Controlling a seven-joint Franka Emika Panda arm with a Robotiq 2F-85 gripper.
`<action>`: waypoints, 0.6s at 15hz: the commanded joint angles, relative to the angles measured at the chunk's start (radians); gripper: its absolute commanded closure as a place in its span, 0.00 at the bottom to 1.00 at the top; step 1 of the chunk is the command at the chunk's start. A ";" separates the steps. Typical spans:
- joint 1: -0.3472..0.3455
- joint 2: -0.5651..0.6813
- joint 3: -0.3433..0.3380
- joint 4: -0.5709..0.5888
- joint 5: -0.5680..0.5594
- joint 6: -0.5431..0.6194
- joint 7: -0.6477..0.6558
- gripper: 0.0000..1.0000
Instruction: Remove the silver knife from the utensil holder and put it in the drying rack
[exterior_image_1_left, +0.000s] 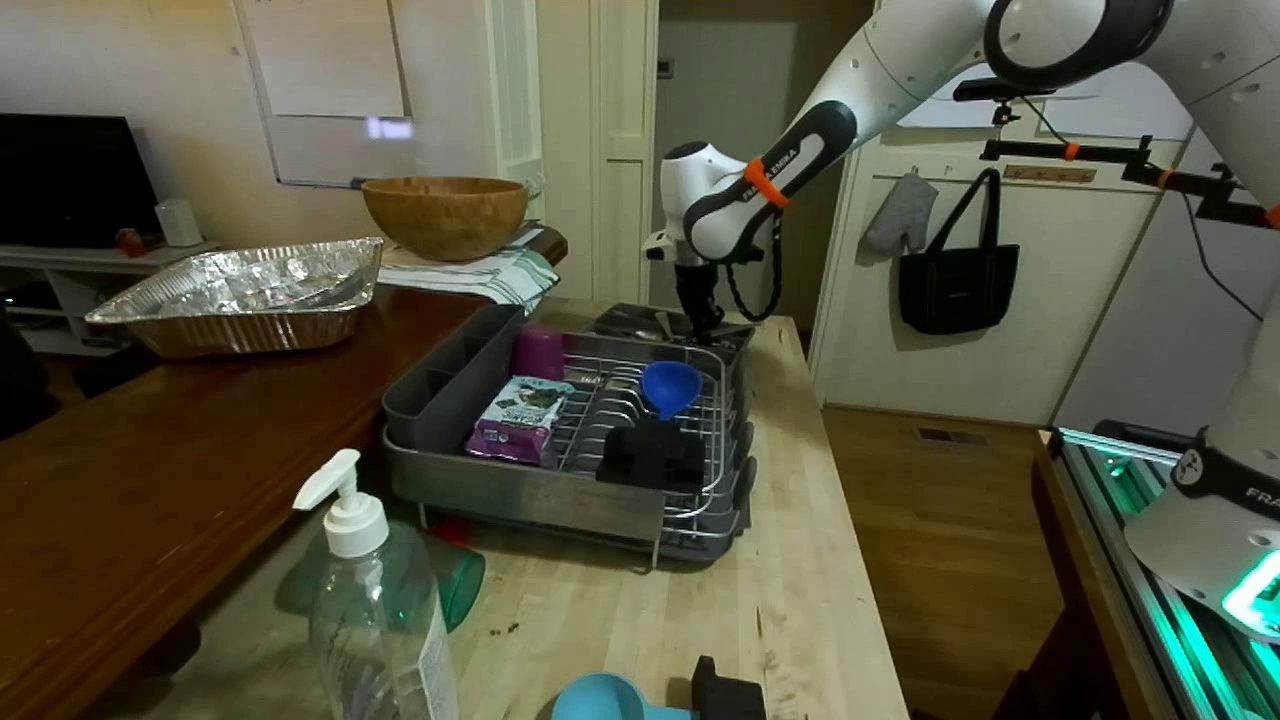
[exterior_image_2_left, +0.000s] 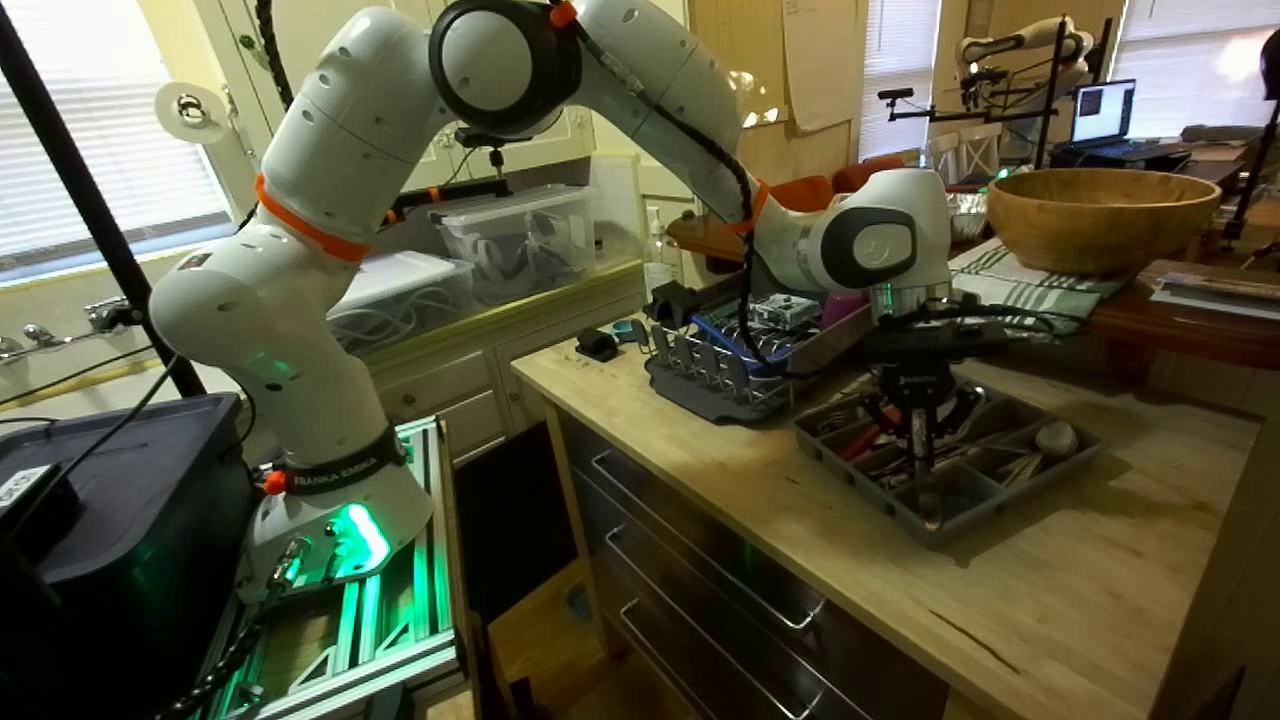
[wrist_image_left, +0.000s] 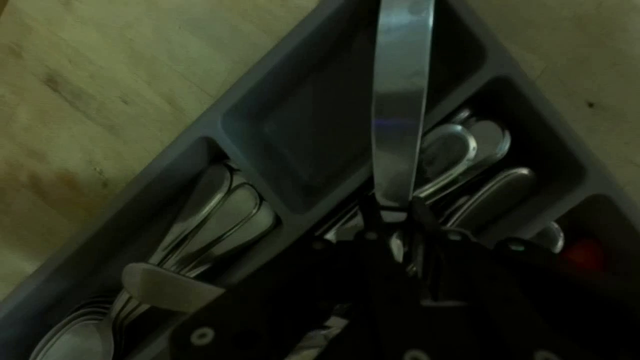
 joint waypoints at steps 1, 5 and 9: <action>0.033 -0.050 -0.031 -0.046 -0.040 -0.005 0.056 0.96; 0.064 -0.094 -0.039 -0.063 -0.074 0.005 0.089 0.96; 0.101 -0.159 -0.030 -0.105 -0.132 0.045 0.105 0.96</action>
